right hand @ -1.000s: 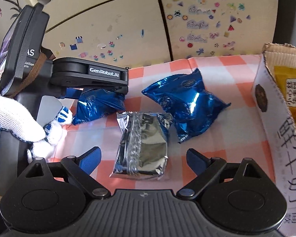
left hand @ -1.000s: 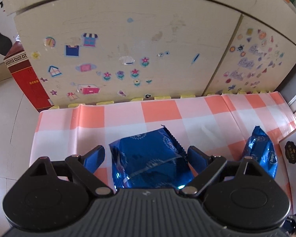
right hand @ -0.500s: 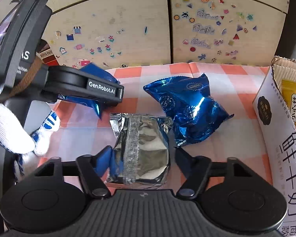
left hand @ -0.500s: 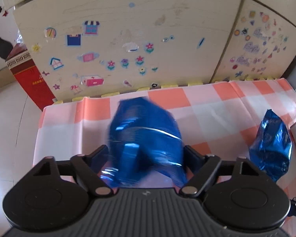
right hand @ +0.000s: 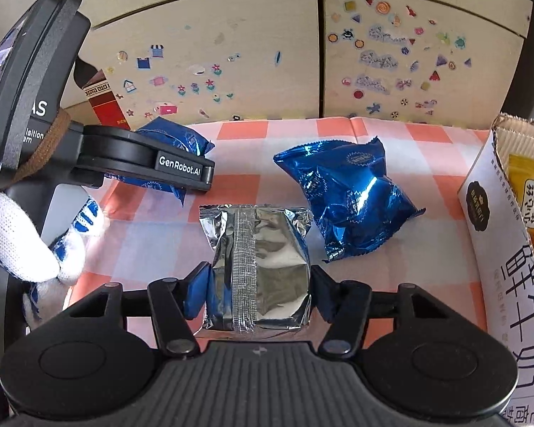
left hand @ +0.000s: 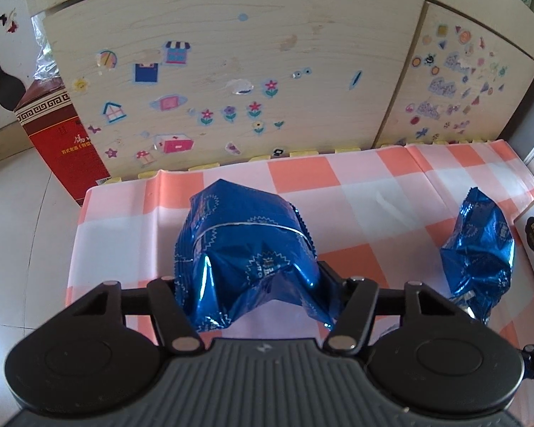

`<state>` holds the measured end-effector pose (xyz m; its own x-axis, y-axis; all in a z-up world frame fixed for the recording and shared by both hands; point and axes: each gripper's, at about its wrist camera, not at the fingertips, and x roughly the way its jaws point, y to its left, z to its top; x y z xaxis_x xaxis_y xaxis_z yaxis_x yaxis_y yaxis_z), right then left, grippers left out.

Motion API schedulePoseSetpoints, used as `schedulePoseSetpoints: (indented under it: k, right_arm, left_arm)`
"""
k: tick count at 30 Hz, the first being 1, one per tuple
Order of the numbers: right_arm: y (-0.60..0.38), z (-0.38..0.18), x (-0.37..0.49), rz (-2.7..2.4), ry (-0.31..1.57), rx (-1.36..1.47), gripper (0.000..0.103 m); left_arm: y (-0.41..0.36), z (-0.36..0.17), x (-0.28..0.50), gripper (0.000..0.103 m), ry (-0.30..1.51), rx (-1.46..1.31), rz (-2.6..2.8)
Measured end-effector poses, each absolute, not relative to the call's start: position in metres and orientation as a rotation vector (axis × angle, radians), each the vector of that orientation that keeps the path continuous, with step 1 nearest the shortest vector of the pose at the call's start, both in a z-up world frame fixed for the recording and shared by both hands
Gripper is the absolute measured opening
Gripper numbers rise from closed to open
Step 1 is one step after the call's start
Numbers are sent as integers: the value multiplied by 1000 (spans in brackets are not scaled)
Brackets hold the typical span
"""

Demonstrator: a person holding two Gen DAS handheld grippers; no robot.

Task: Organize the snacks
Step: 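Grasp the silver foil bag with the right gripper while the left grasps a blue foil bag, then carry the silver bag and blue bag over the cardboard box with both grippers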

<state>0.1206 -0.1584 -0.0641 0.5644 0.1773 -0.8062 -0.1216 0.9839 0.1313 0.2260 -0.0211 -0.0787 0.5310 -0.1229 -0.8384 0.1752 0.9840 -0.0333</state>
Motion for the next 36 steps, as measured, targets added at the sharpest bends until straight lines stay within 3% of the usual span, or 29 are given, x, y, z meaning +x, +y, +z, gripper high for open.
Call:
schedulePoseSetpoints:
  k: [36]
  right_arm:
    - [-194, 23, 54, 200, 772, 16, 65]
  left_arm:
    - [-37, -6, 167, 62, 801, 42, -198]
